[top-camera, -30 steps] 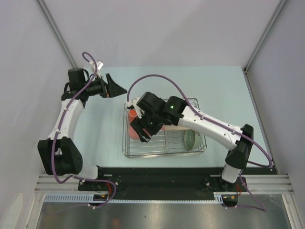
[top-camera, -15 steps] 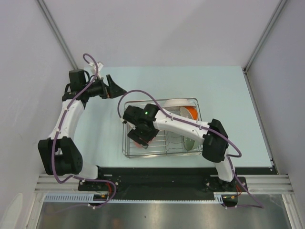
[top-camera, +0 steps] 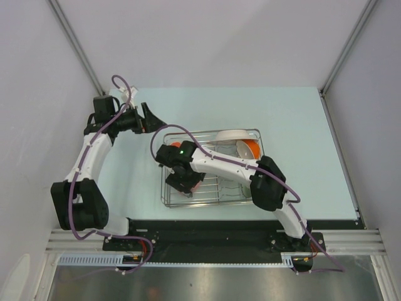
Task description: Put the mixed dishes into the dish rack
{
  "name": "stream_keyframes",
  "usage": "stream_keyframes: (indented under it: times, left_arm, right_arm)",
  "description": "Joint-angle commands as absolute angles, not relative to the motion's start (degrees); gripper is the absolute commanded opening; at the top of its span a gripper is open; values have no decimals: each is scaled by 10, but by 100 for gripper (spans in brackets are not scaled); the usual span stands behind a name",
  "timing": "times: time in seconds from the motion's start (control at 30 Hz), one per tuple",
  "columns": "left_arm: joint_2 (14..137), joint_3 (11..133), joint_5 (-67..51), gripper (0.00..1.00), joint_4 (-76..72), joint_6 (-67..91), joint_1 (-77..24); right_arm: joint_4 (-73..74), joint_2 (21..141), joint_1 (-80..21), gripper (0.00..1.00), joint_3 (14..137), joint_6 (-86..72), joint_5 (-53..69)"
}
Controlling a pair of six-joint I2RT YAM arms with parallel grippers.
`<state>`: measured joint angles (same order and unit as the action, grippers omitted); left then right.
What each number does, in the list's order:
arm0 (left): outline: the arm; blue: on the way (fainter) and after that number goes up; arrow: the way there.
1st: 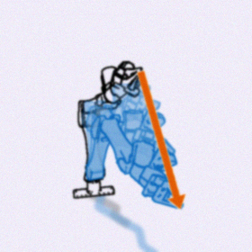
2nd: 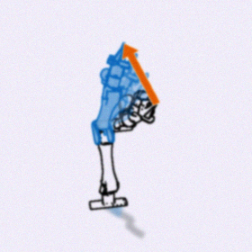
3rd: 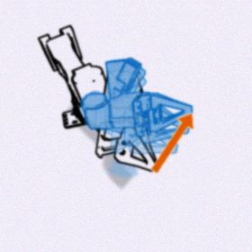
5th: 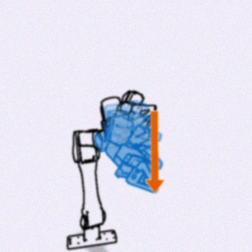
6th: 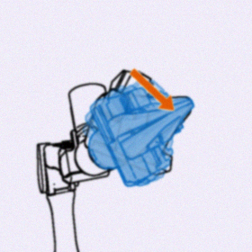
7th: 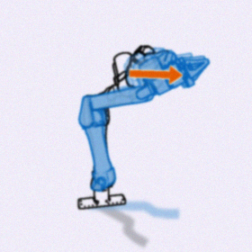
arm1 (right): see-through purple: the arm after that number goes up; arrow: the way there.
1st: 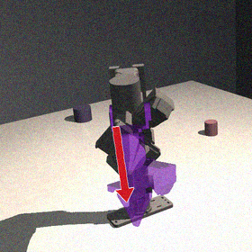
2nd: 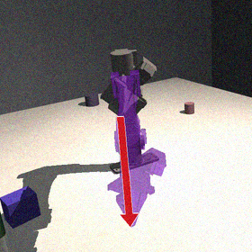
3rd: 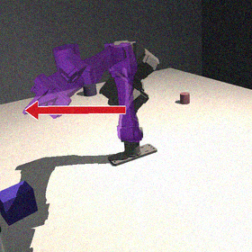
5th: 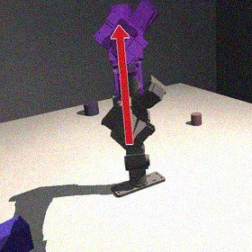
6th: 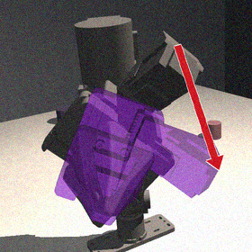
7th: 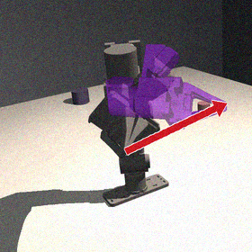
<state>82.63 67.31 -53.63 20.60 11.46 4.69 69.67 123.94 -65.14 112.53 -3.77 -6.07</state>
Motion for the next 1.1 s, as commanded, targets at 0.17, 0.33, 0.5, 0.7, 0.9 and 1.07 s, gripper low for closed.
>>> stream_keyframes:
  times: [0.17,0.33,0.5,0.7,0.9,1.07]
  left_arm:
    - [813,677,-536,100,188,98,49]
    - [814,678,-538,100,187,99,50]
    - [816,677,-538,100,186,99,52]
    - [814,680,-541,100,192,97,53]
    - [808,674,-534,100,188,93,53]
    - [812,679,-533,100,194,90,52]
  right_arm:
    - [702,1278,-662,24,1179,-27,-66]
    - [698,1285,-665,62,1179,-27,-69]
    - [697,1279,-671,95,1183,-27,-82]
    - [696,1267,-679,100,1190,-28,-106]
    - [700,1225,-686,100,1214,-33,-116]
    - [706,1163,-688,100,1229,-36,-129]
